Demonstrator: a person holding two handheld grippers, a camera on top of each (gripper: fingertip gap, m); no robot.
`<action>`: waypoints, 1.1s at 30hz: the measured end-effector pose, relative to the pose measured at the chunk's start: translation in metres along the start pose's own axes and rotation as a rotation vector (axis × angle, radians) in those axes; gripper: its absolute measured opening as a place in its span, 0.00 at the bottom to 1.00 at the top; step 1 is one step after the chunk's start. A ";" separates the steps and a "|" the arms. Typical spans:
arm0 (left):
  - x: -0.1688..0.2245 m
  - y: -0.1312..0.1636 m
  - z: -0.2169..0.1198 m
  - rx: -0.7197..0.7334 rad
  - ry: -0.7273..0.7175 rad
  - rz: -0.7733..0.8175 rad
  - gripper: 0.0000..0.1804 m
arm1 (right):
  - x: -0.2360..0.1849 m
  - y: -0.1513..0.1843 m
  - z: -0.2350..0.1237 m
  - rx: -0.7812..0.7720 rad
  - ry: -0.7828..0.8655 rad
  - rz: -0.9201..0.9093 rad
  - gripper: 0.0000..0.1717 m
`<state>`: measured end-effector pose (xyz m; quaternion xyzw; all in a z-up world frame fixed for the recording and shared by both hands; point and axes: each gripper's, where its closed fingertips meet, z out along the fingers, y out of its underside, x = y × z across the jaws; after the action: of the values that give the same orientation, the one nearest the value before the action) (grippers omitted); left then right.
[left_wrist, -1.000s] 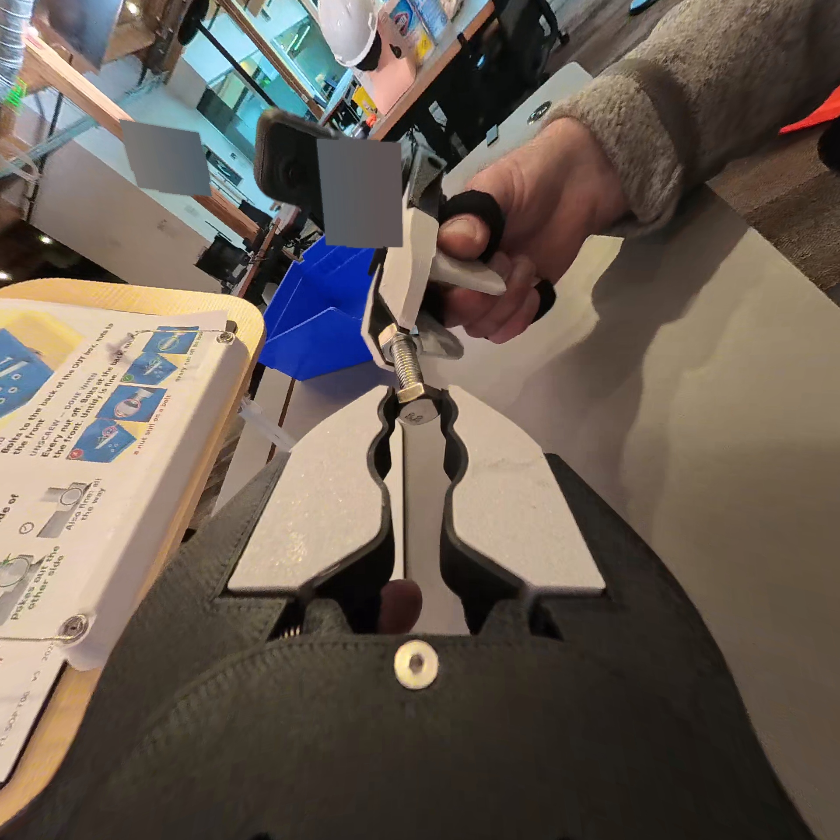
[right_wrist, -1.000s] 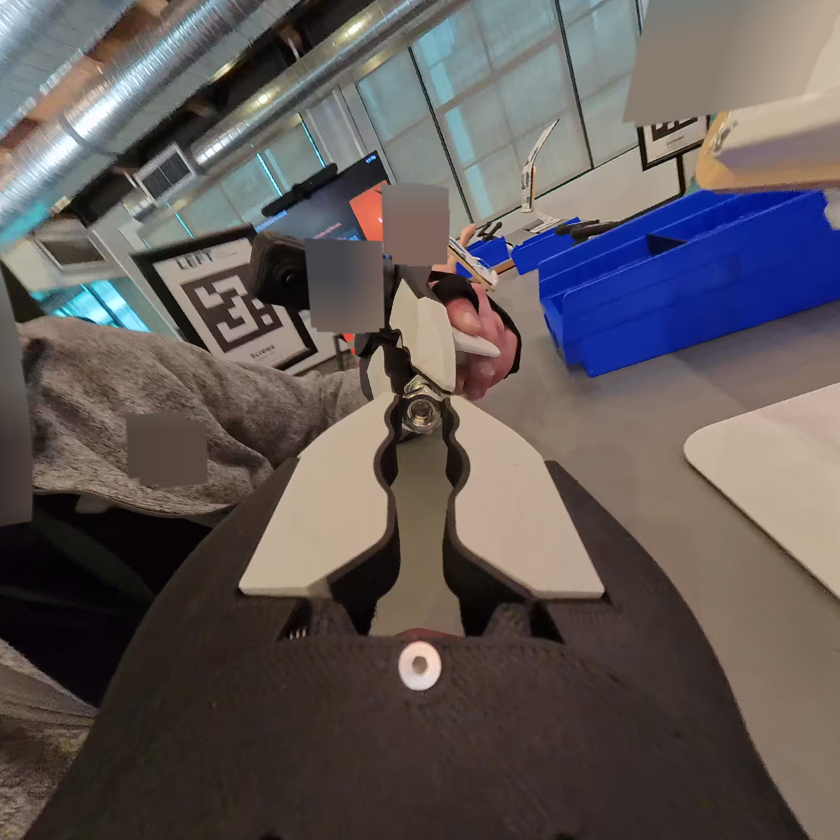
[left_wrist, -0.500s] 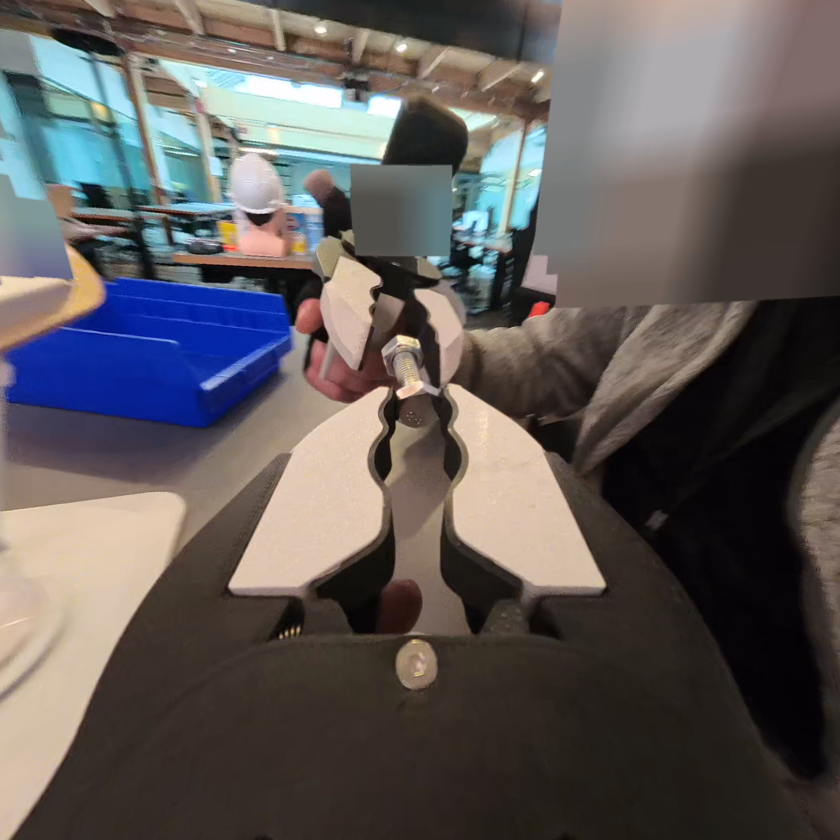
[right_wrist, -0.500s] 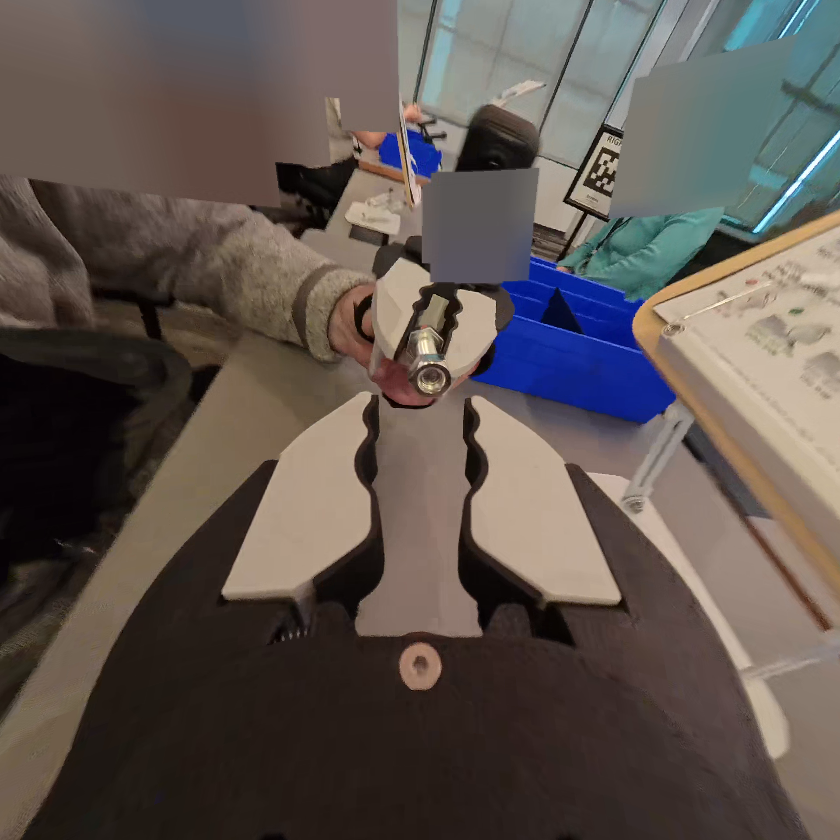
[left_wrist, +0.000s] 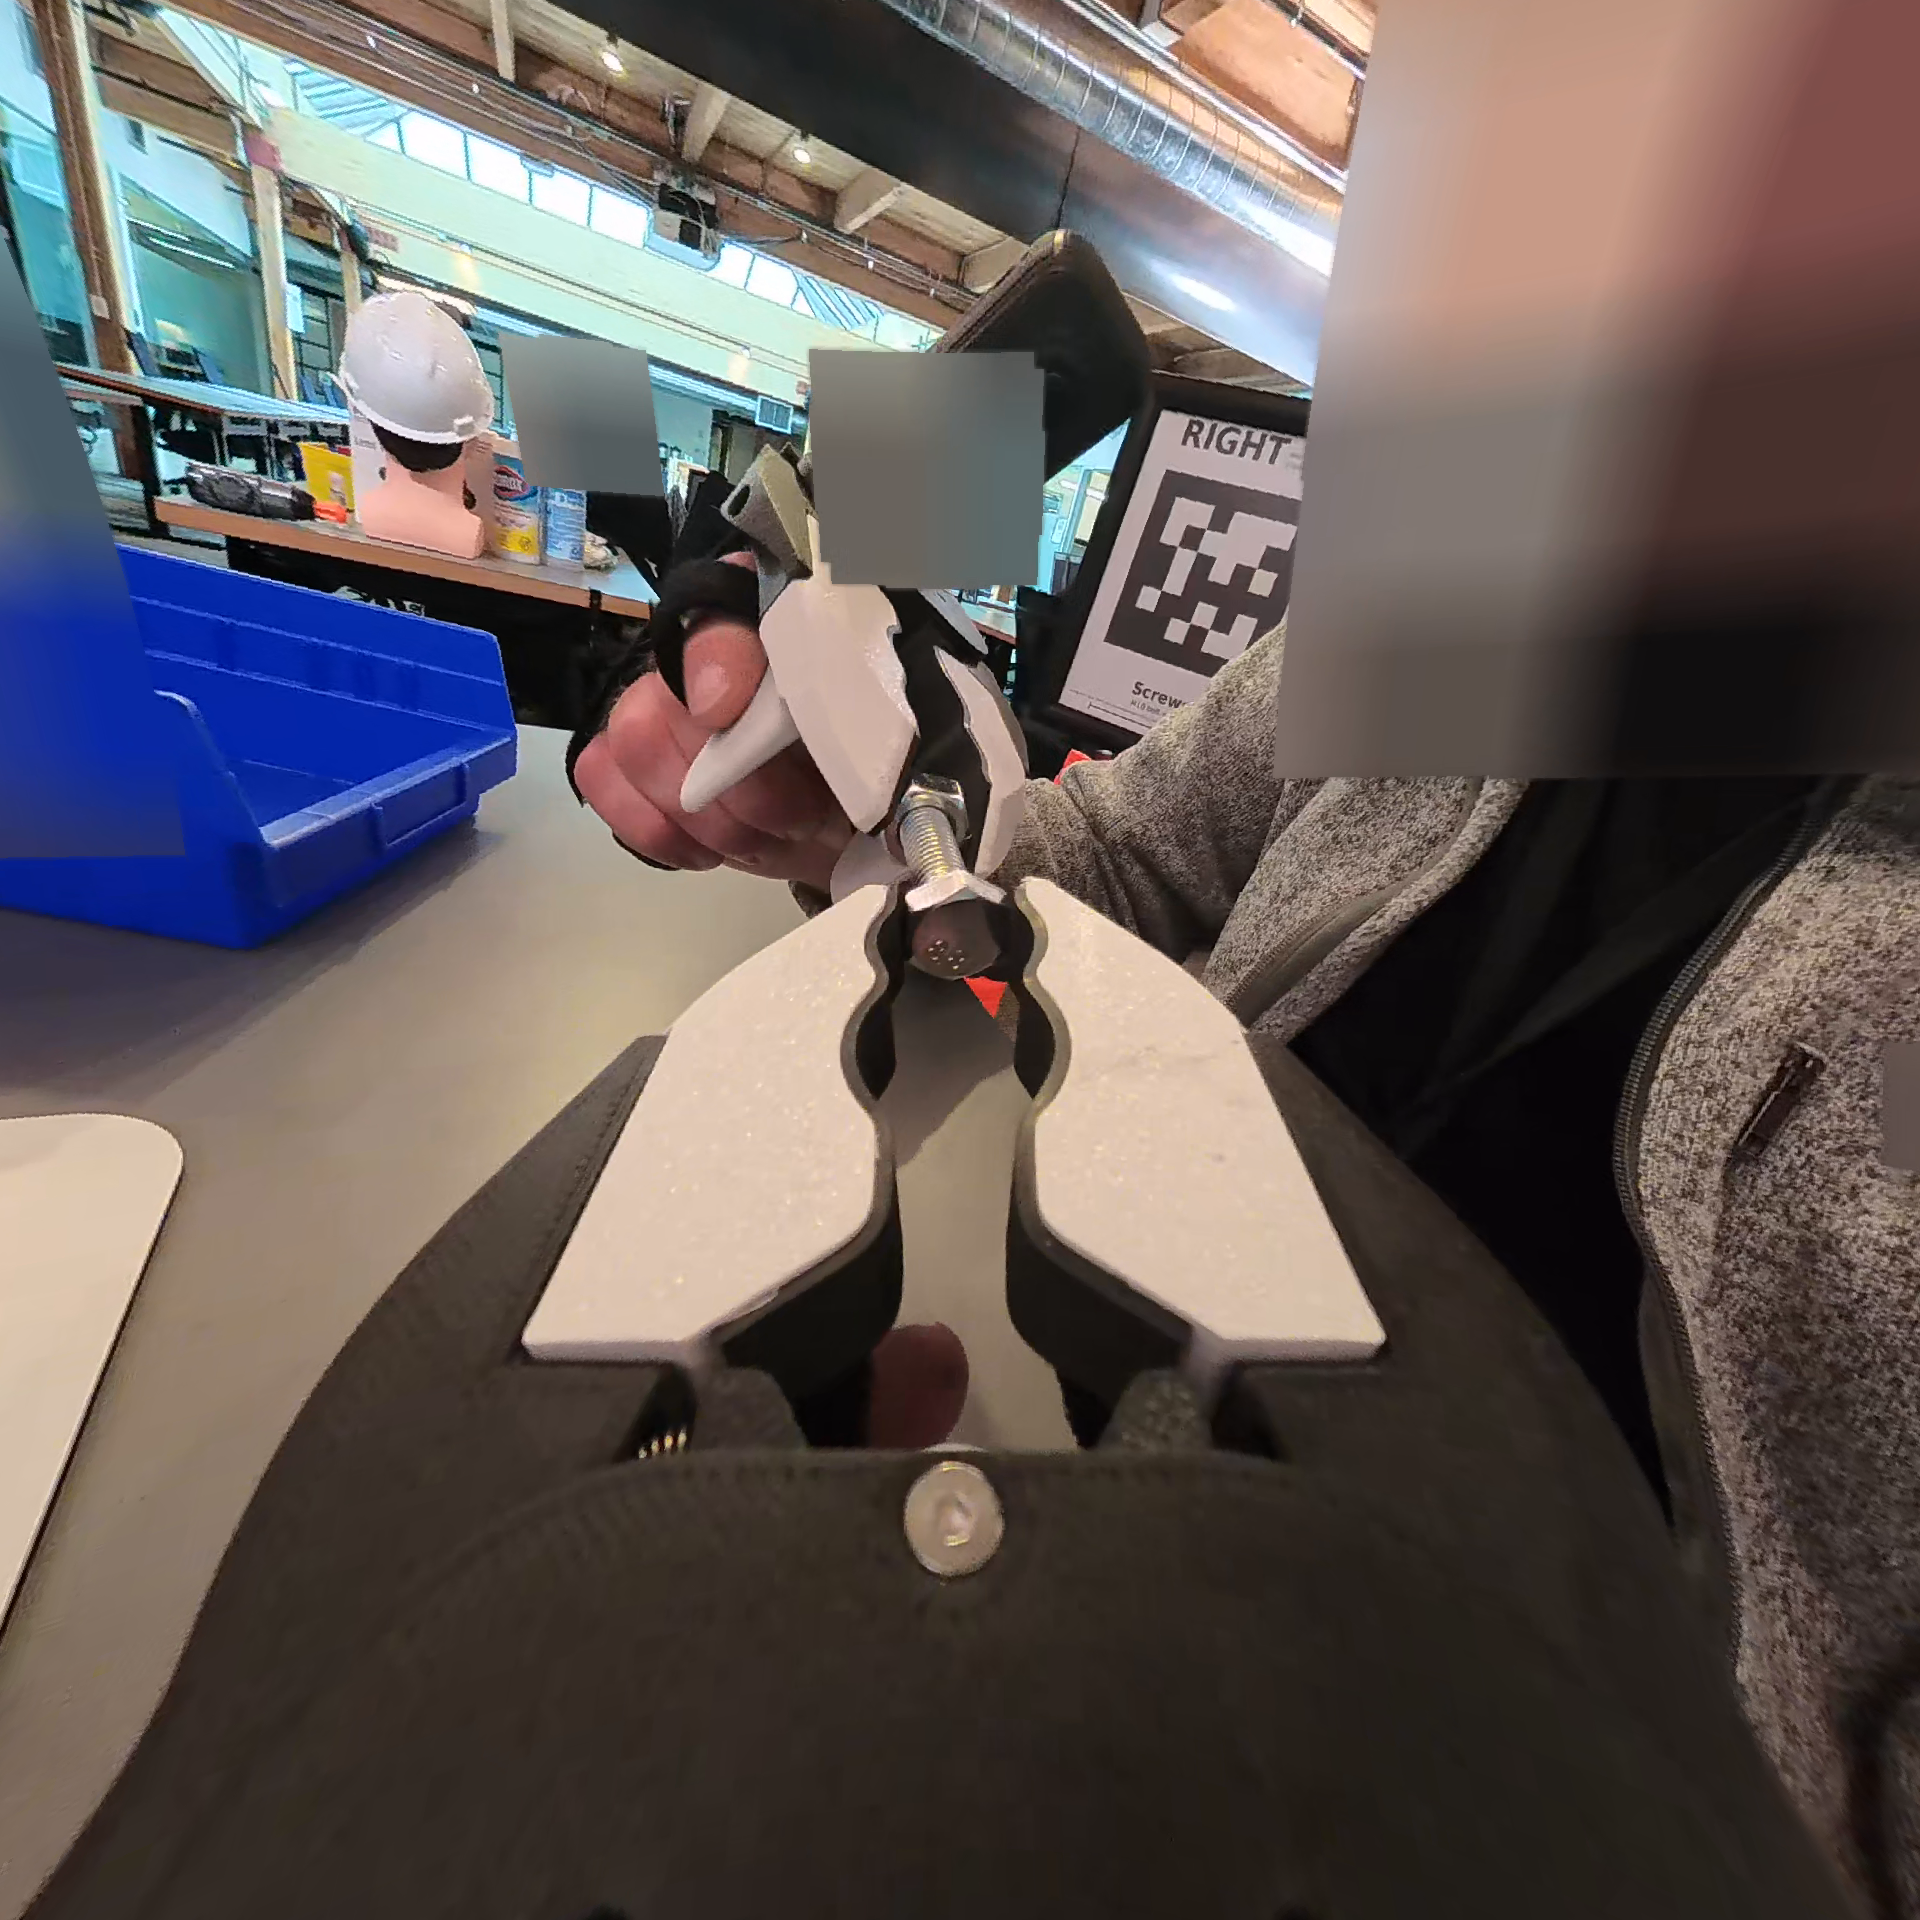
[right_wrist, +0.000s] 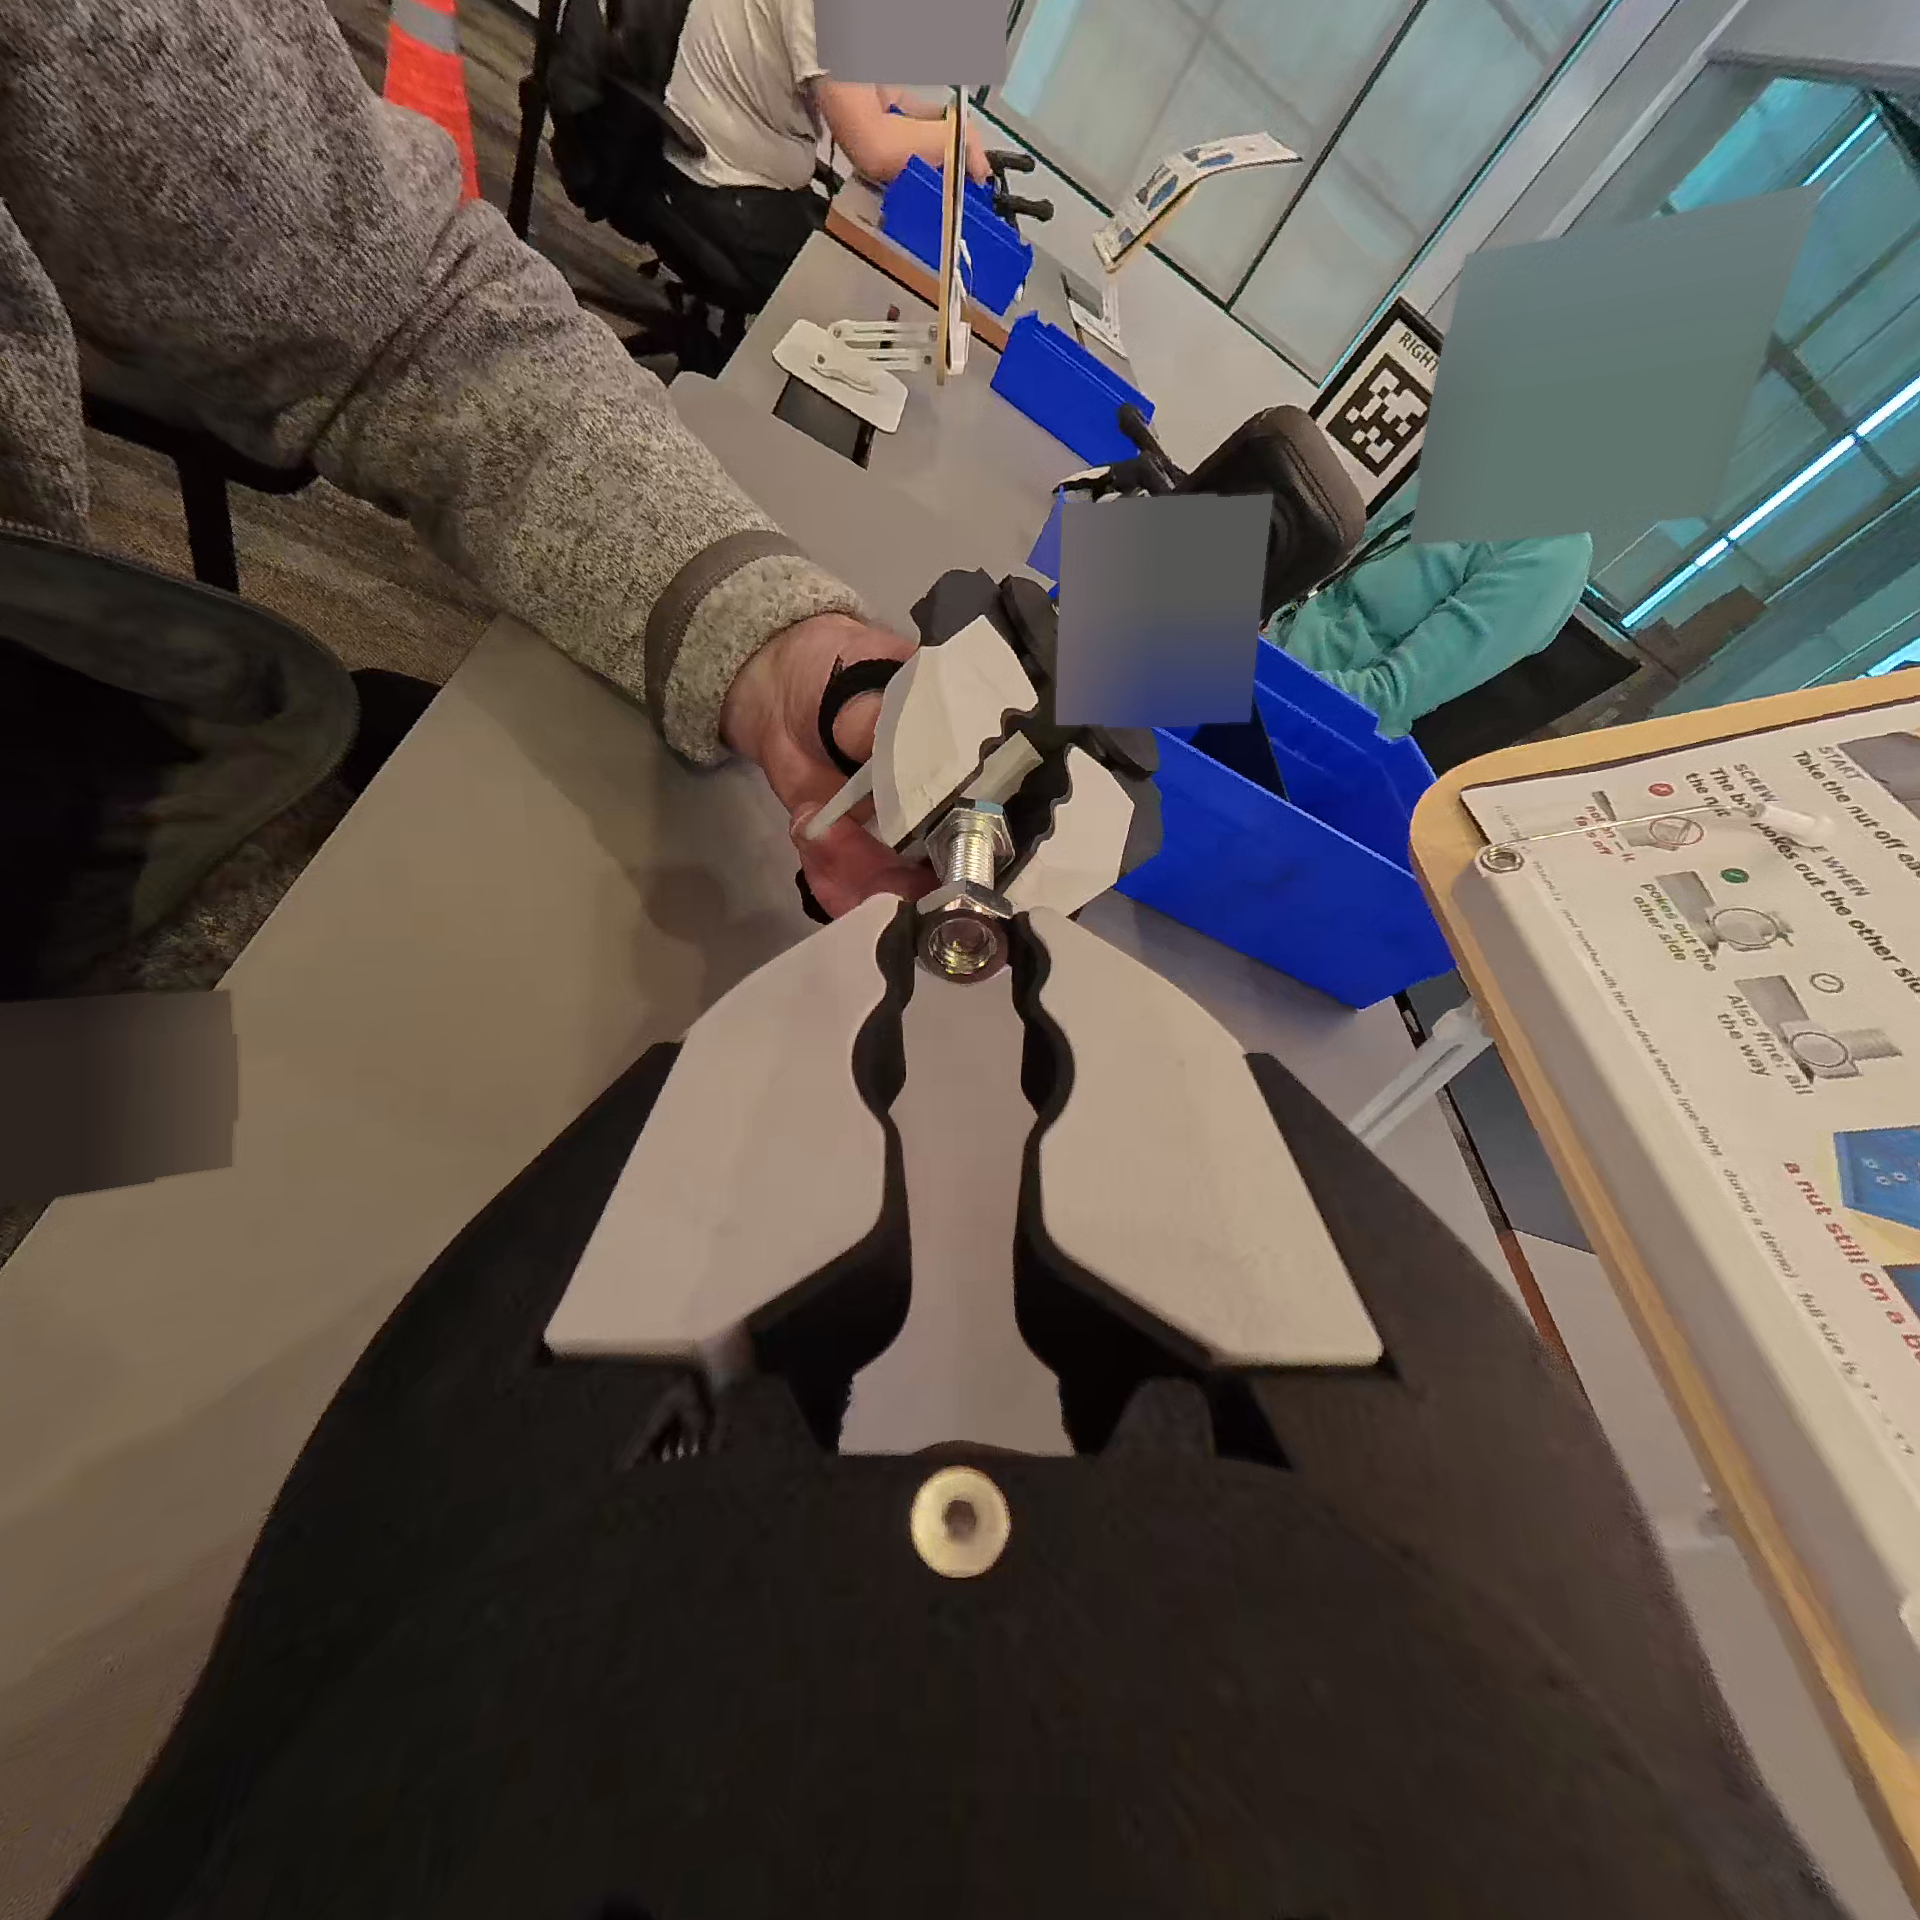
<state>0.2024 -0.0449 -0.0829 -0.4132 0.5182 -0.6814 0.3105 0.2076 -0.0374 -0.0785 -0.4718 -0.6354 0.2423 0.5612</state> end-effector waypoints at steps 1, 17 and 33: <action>0.000 0.000 0.000 -0.005 -0.003 0.008 0.10 | -0.001 0.000 0.000 0.001 -0.007 0.014 0.10; -0.025 0.022 -0.012 -0.538 -0.461 0.805 0.10 | 0.001 0.022 0.006 0.124 -0.206 0.665 0.10; -0.046 0.021 -0.022 -0.786 -0.738 1.197 0.16 | 0.010 0.037 0.007 0.166 -0.207 0.890 0.10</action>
<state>0.2039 -0.0011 -0.1165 -0.3428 0.7175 0.0131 0.6062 0.2142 -0.0105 -0.1063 -0.6252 -0.4024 0.5555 0.3724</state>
